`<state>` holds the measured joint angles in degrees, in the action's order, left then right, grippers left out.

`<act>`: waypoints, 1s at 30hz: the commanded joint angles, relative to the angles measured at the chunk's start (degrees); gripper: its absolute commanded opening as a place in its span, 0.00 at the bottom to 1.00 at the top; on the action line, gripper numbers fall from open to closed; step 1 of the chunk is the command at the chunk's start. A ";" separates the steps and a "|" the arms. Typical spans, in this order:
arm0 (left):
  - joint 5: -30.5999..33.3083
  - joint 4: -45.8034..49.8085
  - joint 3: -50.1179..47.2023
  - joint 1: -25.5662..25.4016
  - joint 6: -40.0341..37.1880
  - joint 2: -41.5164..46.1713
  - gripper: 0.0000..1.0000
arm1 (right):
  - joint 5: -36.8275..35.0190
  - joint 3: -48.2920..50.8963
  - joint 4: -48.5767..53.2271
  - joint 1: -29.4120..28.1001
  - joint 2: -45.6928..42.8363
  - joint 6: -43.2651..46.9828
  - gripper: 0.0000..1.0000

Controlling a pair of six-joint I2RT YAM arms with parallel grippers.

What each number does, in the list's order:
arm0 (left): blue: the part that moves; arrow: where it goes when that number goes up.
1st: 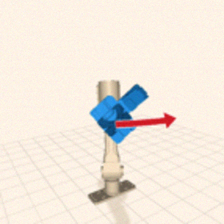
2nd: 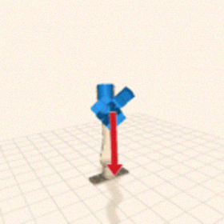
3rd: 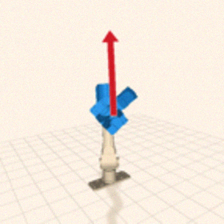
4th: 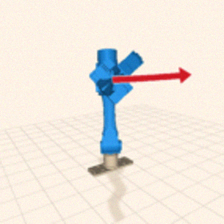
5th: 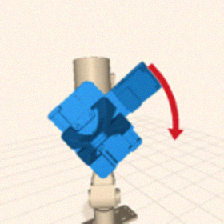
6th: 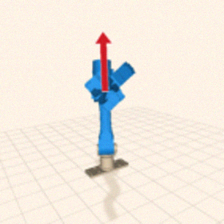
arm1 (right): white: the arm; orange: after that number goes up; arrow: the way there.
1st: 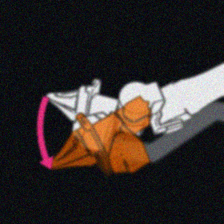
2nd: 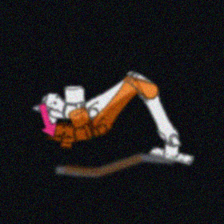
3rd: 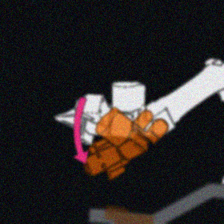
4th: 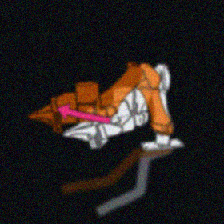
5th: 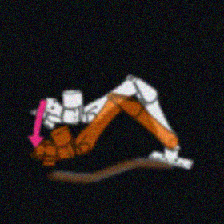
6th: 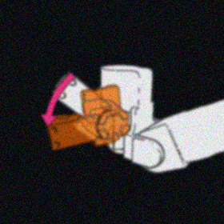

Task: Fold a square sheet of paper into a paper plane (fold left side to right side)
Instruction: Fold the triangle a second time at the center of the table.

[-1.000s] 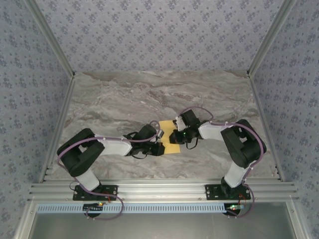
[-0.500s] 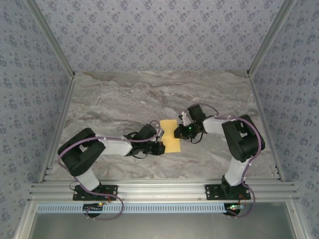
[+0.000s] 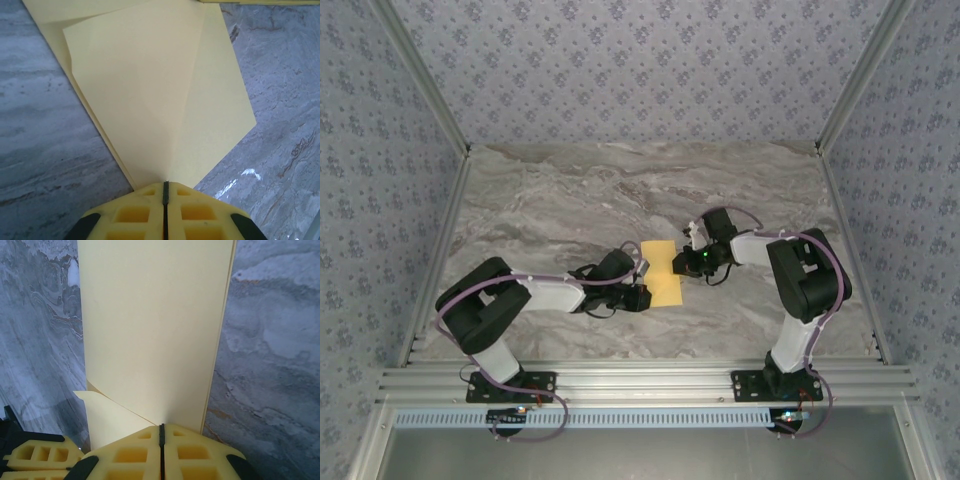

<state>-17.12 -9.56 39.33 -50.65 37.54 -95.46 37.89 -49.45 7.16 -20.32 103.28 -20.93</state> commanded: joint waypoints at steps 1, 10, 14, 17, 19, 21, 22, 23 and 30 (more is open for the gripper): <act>-1.77 8.20 3.17 -0.06 -1.78 1.98 0.09 | -5.72 0.54 0.59 1.42 2.60 0.90 0.06; -5.21 10.81 13.06 0.18 -5.32 -3.24 0.10 | -5.59 0.94 -0.21 0.51 3.15 0.28 0.06; -5.13 10.47 14.71 0.63 -5.74 -6.79 0.10 | -5.55 0.93 0.27 0.47 3.18 0.45 0.06; -4.62 9.94 14.71 1.06 -5.57 -8.45 0.10 | -5.46 0.97 0.44 0.47 3.20 0.62 0.06; -4.50 9.42 14.21 1.38 -5.14 -9.10 0.09 | -5.46 1.02 0.53 0.45 3.22 0.63 0.06; -4.50 8.82 13.42 1.61 -4.70 -9.47 0.09 | -5.46 1.05 0.66 0.42 3.16 0.76 0.06; -4.50 8.58 12.80 1.61 -4.43 -9.48 0.09 | -5.46 1.07 0.74 0.39 3.21 0.71 0.06; -4.50 8.37 12.14 1.60 -4.20 -9.35 0.09 | -5.54 1.03 0.81 0.40 3.17 0.71 0.06; -4.75 5.90 5.80 1.61 -1.86 -6.27 0.08 | -5.82 0.94 1.37 0.43 3.06 0.88 0.06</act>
<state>-21.58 -6.35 48.97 -49.12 34.30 -103.33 38.20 -49.43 6.90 -20.32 103.53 -20.95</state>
